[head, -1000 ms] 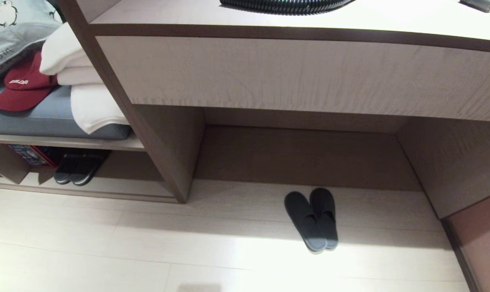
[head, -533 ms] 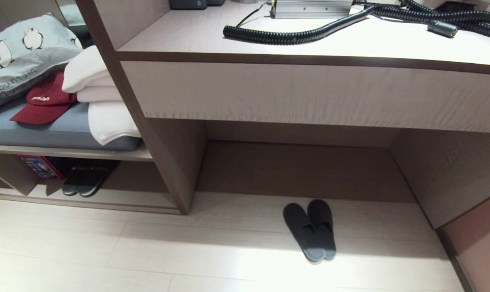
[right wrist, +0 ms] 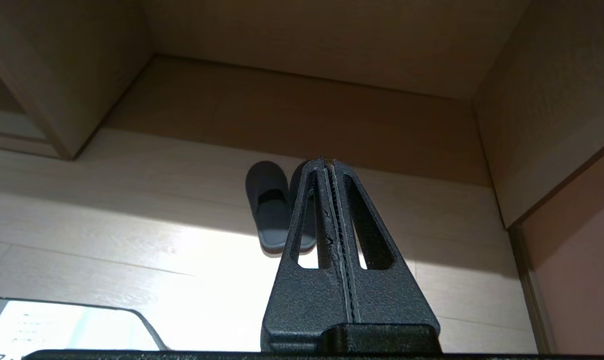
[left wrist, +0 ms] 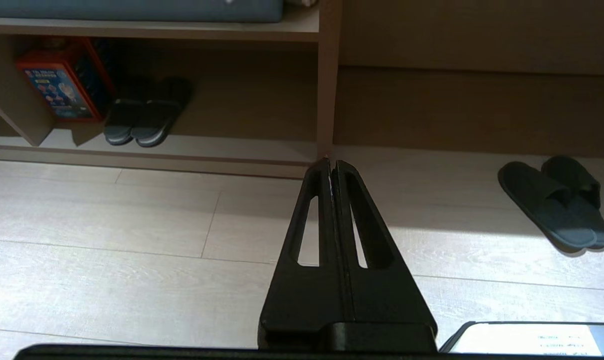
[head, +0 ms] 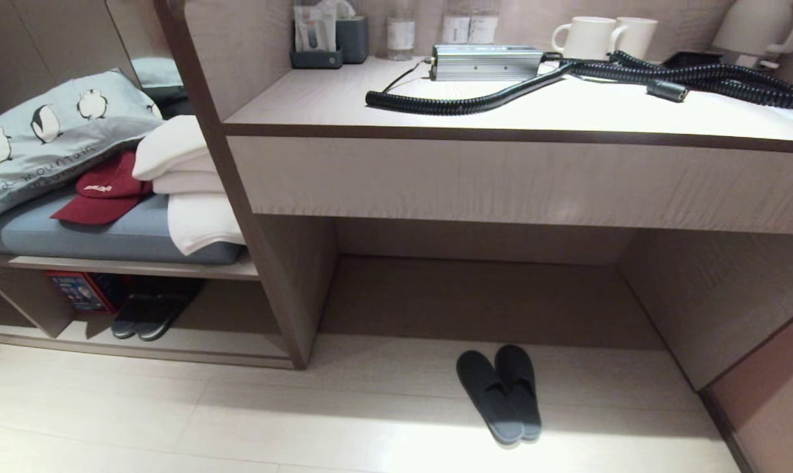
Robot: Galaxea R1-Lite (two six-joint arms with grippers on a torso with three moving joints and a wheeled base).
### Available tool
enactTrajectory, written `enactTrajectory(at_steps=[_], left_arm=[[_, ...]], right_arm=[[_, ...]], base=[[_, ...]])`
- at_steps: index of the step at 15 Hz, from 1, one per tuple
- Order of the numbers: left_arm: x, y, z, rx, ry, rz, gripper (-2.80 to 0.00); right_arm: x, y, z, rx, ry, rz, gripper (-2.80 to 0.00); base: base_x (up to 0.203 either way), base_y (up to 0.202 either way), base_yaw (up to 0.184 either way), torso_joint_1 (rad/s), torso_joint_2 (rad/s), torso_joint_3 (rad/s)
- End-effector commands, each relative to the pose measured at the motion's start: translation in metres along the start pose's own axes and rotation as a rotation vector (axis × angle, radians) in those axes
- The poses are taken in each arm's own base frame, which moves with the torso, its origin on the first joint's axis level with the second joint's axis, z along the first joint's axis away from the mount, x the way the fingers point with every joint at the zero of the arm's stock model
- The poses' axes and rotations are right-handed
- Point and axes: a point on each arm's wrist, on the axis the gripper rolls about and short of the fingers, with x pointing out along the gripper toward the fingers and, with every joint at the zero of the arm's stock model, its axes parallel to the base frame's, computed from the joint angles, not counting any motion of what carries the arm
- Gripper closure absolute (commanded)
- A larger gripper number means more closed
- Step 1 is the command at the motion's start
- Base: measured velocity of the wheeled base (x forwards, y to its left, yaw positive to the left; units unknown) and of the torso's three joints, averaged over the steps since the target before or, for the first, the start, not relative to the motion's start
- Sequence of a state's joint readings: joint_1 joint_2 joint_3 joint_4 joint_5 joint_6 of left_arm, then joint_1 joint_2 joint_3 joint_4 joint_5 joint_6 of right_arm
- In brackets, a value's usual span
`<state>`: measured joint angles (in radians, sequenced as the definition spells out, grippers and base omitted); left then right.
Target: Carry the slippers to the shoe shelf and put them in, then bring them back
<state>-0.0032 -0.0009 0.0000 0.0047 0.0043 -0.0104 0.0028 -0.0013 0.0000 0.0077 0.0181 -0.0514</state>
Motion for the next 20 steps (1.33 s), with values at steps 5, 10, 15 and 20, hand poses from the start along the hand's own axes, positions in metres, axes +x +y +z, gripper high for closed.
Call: enactTrajectory(at_steps=[5, 10, 15, 20], left_arm=[[0.0002, 0.0000, -0.0004, 0.000, 0.002, 0.000, 0.00], [0.0002, 0.0000, -0.0004, 0.000, 0.002, 0.000, 0.00], [0.0002, 0.0000, -0.0004, 0.000, 0.002, 0.000, 0.00], [0.0002, 0.0000, -0.0004, 0.001, 0.002, 0.000, 0.00]], right_arm=[[0.0000, 0.0000, 0.0000, -0.001, 0.000, 0.001, 0.00], [0.0000, 0.0000, 0.0000, -0.001, 0.000, 0.001, 0.00], [0.0000, 0.0000, 0.0000, -0.001, 0.000, 0.001, 0.00], [0.0000, 0.0000, 0.0000, 0.000, 0.000, 0.001, 0.00]], base=[[0.000, 0.000, 0.000, 0.003, 0.00, 0.200], [0.000, 0.000, 0.000, 0.003, 0.00, 0.198], [0.000, 0.000, 0.000, 0.003, 0.00, 0.195], [0.000, 0.000, 0.000, 0.000, 0.00, 0.034]])
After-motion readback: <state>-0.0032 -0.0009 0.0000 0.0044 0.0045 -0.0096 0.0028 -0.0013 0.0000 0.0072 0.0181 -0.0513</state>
